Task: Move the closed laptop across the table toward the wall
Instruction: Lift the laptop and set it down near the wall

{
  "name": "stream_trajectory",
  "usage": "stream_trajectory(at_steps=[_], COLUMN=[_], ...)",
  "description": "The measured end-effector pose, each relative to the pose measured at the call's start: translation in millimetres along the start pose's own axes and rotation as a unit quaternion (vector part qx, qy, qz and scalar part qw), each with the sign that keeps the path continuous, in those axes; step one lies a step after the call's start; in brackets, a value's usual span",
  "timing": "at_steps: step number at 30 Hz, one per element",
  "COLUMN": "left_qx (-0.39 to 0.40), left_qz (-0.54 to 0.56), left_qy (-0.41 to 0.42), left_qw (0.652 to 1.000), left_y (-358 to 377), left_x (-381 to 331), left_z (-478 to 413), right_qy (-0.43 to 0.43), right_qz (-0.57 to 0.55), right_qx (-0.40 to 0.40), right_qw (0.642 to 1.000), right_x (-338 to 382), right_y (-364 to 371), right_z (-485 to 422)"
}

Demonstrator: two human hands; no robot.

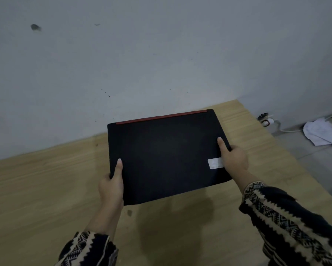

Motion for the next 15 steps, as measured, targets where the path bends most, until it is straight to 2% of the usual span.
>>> stream_trajectory(at_steps=[4,15], left_qx=[0.003,-0.006], left_qz=[0.0,-0.003], left_qy=[-0.002,-0.018], left_qw=[1.0,1.0], left_y=[19,117], left_x=[1,7], left_z=[3,35], right_qy=[-0.011,-0.032], right_qz=[0.045,0.076], right_qx=[-0.011,-0.002], right_qw=[0.999,0.997], right_x=[-1,-15], right_y=[-7,-35], right_z=[-19,-120])
Point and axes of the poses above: each hand's wrist, its own z-axis away from the middle knuckle, its own y-axis out of the palm, x = y × z, the point moved 8 cm from there along -z, towards the middle knuckle, and after that the axes turned 10 degrees about -x, right-handed, at the moved point
